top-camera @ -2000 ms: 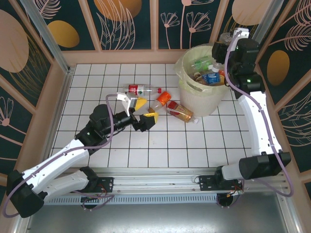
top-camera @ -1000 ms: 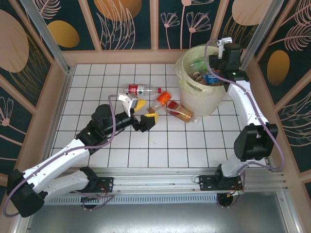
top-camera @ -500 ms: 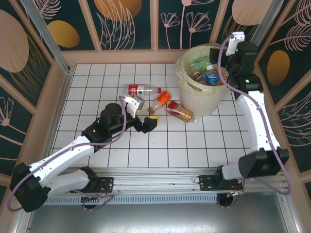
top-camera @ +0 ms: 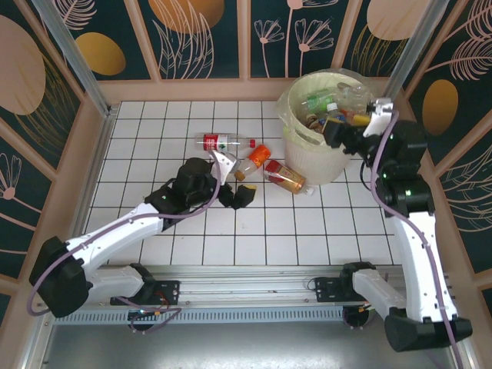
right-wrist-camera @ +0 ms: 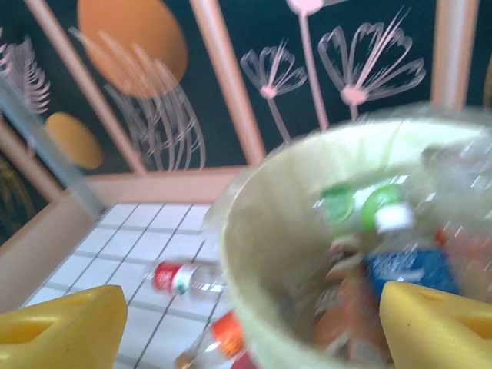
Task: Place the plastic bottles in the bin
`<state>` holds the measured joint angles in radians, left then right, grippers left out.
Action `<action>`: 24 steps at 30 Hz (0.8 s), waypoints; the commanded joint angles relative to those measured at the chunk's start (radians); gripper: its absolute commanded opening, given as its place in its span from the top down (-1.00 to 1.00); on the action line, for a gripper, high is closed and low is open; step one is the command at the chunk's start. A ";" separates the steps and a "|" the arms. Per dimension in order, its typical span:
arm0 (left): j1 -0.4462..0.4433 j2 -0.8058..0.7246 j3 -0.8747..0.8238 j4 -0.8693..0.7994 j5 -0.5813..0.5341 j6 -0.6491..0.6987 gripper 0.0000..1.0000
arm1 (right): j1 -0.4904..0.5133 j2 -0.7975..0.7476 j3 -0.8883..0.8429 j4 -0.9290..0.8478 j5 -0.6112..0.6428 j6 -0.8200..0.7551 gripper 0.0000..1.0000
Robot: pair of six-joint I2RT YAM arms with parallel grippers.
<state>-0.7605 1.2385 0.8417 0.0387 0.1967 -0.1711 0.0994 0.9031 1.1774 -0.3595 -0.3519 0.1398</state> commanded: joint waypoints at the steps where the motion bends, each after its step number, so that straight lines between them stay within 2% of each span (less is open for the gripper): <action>1: -0.005 0.068 0.061 -0.054 0.010 0.035 -0.97 | 0.001 -0.085 -0.079 -0.055 -0.148 0.077 -0.72; 9: -0.004 0.254 0.182 -0.056 -0.009 -0.120 -0.97 | 0.001 -0.219 -0.277 -0.134 -0.205 0.100 -0.71; 11: -0.006 0.283 0.203 -0.080 -0.010 -0.073 -0.97 | 0.001 -0.238 -0.324 -0.124 -0.220 0.113 -0.71; 14: -0.003 0.323 0.242 -0.135 -0.079 0.016 -0.96 | 0.003 -0.259 -0.375 -0.111 -0.231 0.129 -0.70; 17: -0.002 0.388 0.281 -0.184 -0.193 0.088 -0.77 | 0.003 -0.268 -0.407 -0.098 -0.243 0.141 -0.70; 19: 0.004 0.453 0.323 -0.234 -0.254 0.117 -0.74 | 0.005 -0.273 -0.418 -0.093 -0.246 0.147 -0.70; 24: 0.032 0.610 0.421 -0.300 -0.296 0.161 -0.75 | 0.007 -0.283 -0.432 -0.090 -0.254 0.152 -0.69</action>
<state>-0.7486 1.7912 1.2209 -0.1726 -0.0315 -0.0696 0.0998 0.6369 0.7601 -0.4759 -0.5774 0.2726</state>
